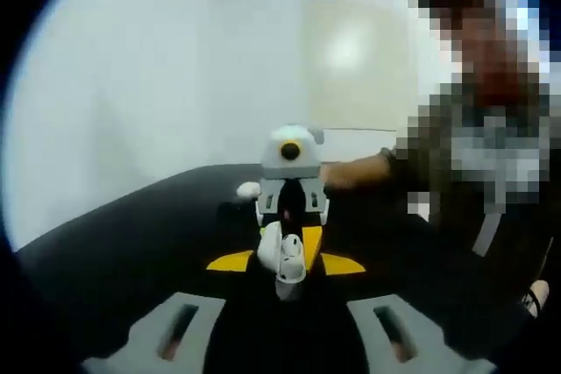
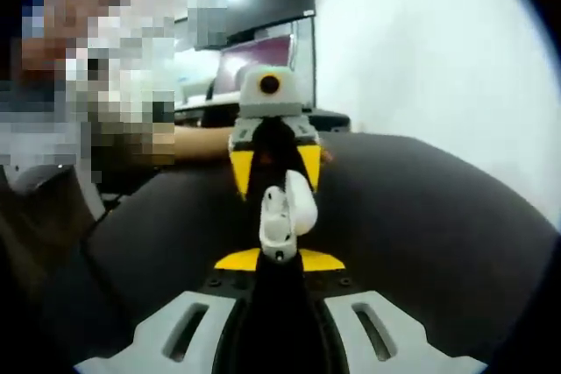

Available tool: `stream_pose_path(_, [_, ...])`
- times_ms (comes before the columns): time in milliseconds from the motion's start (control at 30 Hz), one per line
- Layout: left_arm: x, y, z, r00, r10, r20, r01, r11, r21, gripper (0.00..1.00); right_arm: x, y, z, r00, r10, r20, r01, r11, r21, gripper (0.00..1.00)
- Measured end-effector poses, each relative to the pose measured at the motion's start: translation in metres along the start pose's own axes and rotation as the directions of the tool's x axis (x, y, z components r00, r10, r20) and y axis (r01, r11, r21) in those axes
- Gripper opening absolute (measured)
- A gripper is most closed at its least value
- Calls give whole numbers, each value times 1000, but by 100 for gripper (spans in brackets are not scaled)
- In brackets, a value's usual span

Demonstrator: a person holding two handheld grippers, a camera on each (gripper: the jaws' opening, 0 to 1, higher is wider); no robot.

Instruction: Pick up three earphones and place each one into its charging case using tactile feedback, ensure that each earphone is properly inserted and securely positioned inside the case.

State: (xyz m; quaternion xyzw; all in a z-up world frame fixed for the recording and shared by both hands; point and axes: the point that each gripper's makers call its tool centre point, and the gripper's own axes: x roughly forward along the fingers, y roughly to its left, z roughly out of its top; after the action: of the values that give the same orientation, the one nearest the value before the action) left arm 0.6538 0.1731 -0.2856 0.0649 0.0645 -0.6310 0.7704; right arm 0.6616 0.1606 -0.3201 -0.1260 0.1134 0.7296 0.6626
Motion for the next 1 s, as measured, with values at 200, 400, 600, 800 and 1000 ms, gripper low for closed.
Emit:
stream_pose_path(200, [1,2,-3,1000,9,-17,-8,1000,9,26,0,0,0,1000,-5,1,5,1000,-10,17])
stream_pose_path(400, [1,7,-6,999,23,-33,-22,1000,21,24,1,-1,2,1000,-17,3,17,1000,-9,19])
stream_pose_path(600, [1,10,-8,999,26,-46,-24,999,30,23,-1,-2,6,999,-23,30,24,1000,-5,20])
stream_pose_path(800, [1,11,-8,999,29,-46,-28,999,29,23,-1,-1,4,999,-21,30,22,999,-28,17])
stream_pose_path(1000, [-3,9,3,1000,18,17,-18,1000,15,23,-1,-1,2,999,-19,26,20,1000,-24,17])
